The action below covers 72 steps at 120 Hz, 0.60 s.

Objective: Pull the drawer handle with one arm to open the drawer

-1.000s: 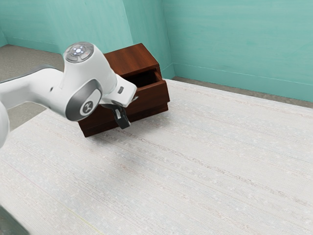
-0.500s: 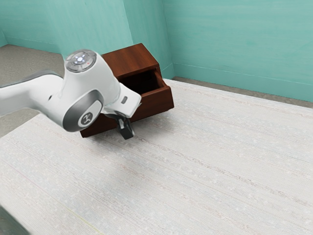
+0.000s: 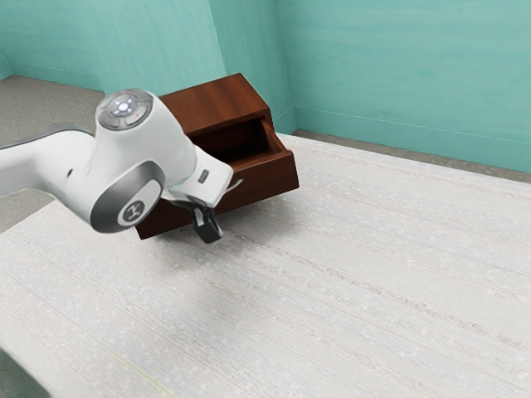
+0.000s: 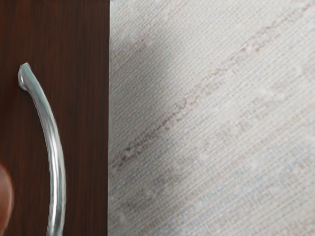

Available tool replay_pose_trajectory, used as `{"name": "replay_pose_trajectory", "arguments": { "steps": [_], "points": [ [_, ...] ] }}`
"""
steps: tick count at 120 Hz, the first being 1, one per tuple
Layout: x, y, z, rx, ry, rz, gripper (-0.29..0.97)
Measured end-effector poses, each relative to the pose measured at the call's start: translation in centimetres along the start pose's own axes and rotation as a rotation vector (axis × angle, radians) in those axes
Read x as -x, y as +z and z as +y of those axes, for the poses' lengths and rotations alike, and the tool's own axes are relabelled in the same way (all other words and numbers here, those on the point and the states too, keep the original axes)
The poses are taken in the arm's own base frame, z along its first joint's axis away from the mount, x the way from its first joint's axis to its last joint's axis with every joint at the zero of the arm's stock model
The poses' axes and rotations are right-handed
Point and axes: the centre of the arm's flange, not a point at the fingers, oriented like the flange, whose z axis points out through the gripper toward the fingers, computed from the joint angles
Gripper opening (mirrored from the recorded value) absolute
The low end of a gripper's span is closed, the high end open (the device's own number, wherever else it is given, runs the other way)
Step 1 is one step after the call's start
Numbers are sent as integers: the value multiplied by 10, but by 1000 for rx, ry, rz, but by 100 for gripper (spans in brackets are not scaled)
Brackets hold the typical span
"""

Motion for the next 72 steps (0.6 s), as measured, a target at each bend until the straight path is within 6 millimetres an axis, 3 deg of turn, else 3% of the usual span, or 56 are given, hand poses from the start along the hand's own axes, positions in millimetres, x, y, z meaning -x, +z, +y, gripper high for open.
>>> {"name": "replay_pose_trajectory", "arguments": {
  "steps": [14, 45, 53, 72],
  "points": [
    [0, 1, 3, 2, -5, 0, 69],
    [5, -34, -6, -40, -33, 33, 68],
    [6, -65, -7, -46, -56, 34, 68],
    [12, -131, -34, 77, -253, -21, 68]
  ]
}}
